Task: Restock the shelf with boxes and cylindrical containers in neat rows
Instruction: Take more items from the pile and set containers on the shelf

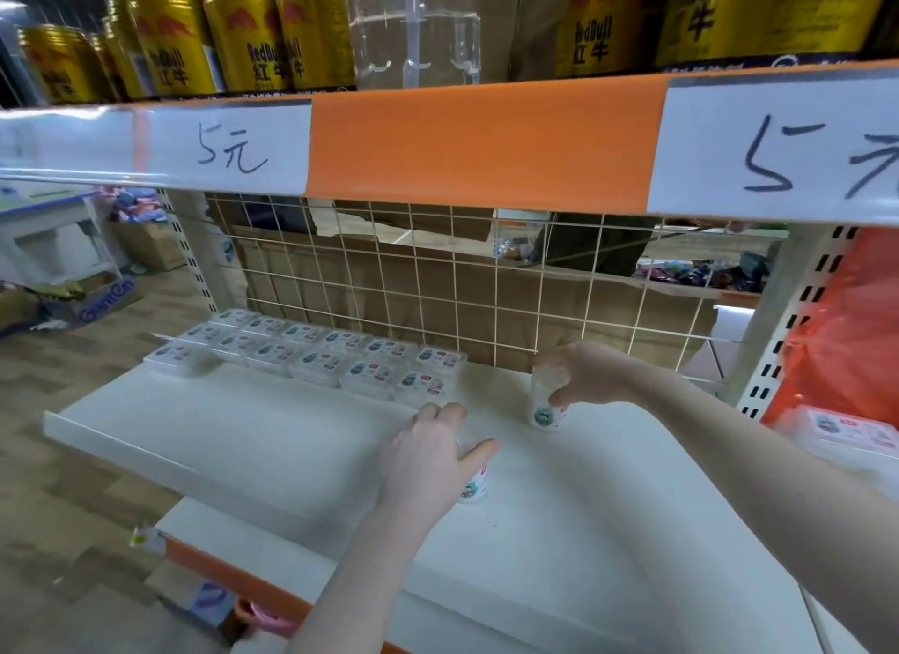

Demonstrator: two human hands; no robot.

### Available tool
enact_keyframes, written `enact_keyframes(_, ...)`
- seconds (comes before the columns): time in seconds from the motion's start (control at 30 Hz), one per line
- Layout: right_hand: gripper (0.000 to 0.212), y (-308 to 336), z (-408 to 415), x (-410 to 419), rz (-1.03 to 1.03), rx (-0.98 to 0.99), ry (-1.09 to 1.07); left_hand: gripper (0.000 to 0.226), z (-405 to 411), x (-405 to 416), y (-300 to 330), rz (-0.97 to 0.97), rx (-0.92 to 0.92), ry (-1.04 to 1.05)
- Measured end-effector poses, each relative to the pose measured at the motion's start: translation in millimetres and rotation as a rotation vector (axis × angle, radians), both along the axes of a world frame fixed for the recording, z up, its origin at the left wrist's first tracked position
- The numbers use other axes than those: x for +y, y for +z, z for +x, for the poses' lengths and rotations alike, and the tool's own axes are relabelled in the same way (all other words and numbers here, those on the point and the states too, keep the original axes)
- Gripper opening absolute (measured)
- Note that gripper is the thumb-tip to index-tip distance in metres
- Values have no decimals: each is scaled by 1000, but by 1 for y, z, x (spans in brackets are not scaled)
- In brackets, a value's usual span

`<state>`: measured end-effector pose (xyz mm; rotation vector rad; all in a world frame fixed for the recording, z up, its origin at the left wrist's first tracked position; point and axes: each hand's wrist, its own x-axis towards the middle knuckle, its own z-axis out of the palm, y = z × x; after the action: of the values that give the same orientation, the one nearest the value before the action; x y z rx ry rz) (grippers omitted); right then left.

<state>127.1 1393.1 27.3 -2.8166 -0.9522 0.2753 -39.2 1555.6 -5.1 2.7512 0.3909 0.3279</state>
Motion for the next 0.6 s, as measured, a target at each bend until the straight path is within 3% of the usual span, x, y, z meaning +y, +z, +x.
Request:
enact_keyframes(0.33, 62, 4, 30, 48, -113, -52, 141, 58, 3, 5, -2, 45, 25, -97)
enact_keyframes(0.6, 65, 1, 42, 45, -70, -13, 94, 63, 4, 16, -4, 14, -6, -210)
